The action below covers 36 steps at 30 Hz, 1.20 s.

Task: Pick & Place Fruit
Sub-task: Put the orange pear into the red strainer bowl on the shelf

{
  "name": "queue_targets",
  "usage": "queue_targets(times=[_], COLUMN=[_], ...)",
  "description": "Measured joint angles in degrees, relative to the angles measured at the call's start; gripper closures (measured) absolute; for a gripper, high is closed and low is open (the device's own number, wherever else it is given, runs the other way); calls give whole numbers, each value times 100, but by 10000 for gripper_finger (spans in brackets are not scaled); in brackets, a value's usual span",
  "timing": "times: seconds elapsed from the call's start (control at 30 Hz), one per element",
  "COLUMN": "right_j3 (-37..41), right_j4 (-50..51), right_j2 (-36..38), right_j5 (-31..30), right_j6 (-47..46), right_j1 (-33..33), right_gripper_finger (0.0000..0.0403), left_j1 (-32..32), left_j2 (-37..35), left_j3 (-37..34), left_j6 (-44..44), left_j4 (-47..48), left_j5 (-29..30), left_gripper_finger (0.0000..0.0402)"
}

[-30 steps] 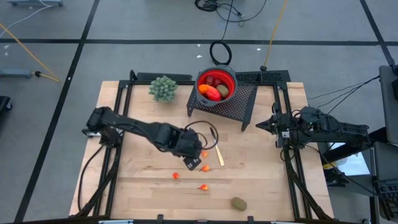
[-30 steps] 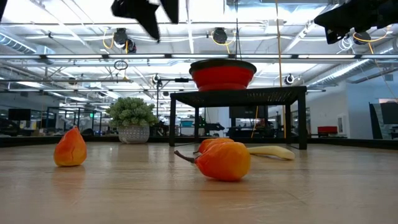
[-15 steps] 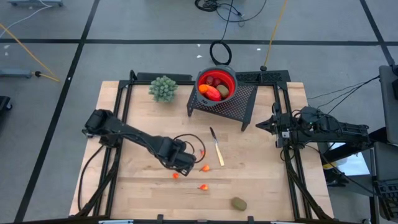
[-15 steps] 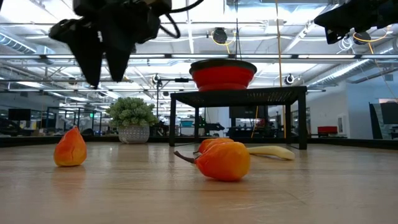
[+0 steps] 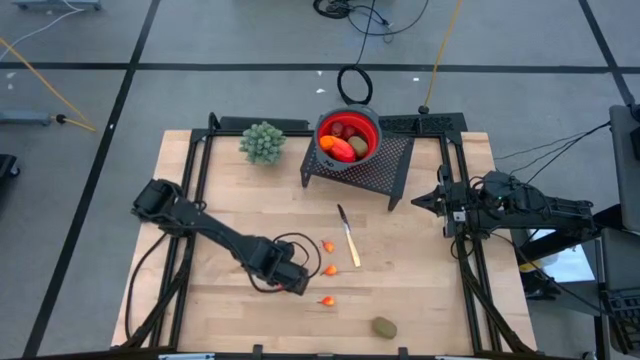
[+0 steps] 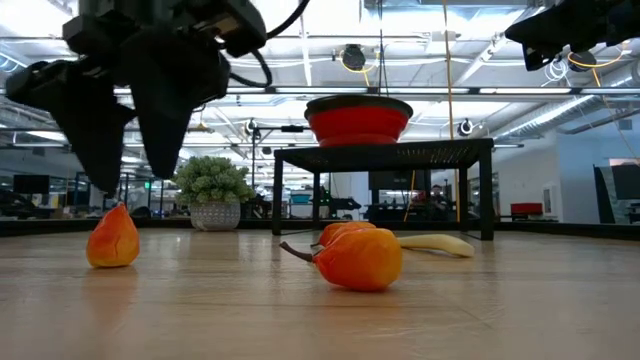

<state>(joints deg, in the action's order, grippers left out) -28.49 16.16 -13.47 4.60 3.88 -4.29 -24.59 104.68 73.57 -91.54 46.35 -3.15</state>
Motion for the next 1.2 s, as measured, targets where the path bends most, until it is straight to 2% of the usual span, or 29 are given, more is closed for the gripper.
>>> queue_targets(times=[0.37, 1.03, 1.2], right_j3=[0, 0, 0], right_j4=[2, 0, 0], right_j2=[0, 2, 2], right_j5=[0, -2, -2], right_j6=[2, 4, 4], right_j1=[0, 1, 0], right_gripper_finger=[399, 399, 399], left_j1=[-113, -104, -99], left_j2=[0, 457, 457], left_j3=[-264, -272, -272], left_j6=[-655, -947, -935], left_j4=[-173, -343, -338], left_j5=[16, -28, 182], left_gripper_finger=[172, 172, 172])
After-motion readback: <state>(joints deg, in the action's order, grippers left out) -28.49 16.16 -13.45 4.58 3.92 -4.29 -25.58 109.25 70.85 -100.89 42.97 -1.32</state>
